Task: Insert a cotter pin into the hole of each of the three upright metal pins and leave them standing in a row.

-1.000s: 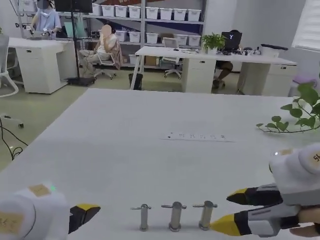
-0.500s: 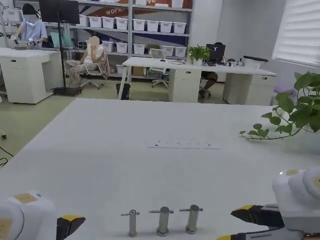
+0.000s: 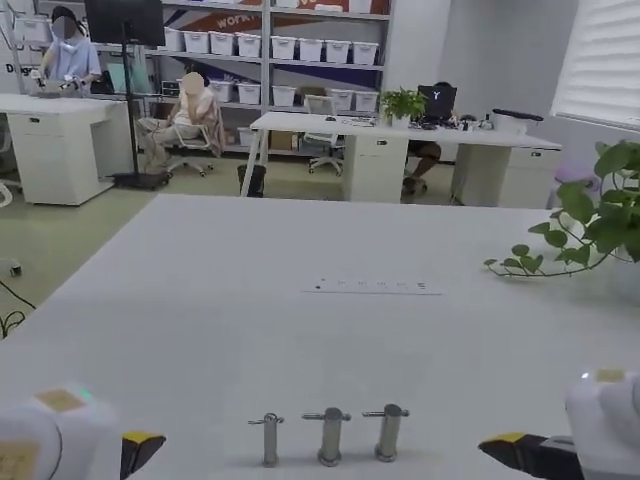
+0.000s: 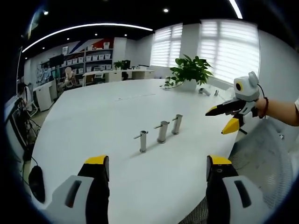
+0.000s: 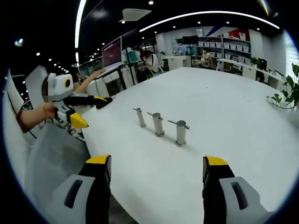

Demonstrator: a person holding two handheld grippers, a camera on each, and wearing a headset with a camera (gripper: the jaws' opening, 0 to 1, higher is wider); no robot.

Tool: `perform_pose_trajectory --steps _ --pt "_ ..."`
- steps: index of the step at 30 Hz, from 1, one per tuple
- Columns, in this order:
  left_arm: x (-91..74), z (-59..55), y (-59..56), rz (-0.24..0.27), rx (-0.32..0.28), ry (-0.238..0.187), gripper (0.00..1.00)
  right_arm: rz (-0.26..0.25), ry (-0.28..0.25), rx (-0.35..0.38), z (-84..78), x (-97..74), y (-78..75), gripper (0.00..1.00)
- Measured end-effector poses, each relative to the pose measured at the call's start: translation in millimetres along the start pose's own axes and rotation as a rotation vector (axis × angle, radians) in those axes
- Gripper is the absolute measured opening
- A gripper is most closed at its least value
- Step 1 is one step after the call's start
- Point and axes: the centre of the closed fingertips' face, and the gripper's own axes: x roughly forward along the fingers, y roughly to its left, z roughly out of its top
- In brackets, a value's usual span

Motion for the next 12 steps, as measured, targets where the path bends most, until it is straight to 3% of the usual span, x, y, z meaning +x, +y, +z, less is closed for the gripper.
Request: perform_pose_trajectory --steps 4,12 --pt "-2.9 1.6 -2.5 -0.005 0.005 -0.007 0.87 0.012 -0.014 0.027 -1.2 -2.9 3.1 0.84" --pt "-4.6 0.9 -5.9 -0.004 0.014 -0.011 0.88 -0.015 -0.034 0.036 -5.3 -7.2 2.6 0.88"
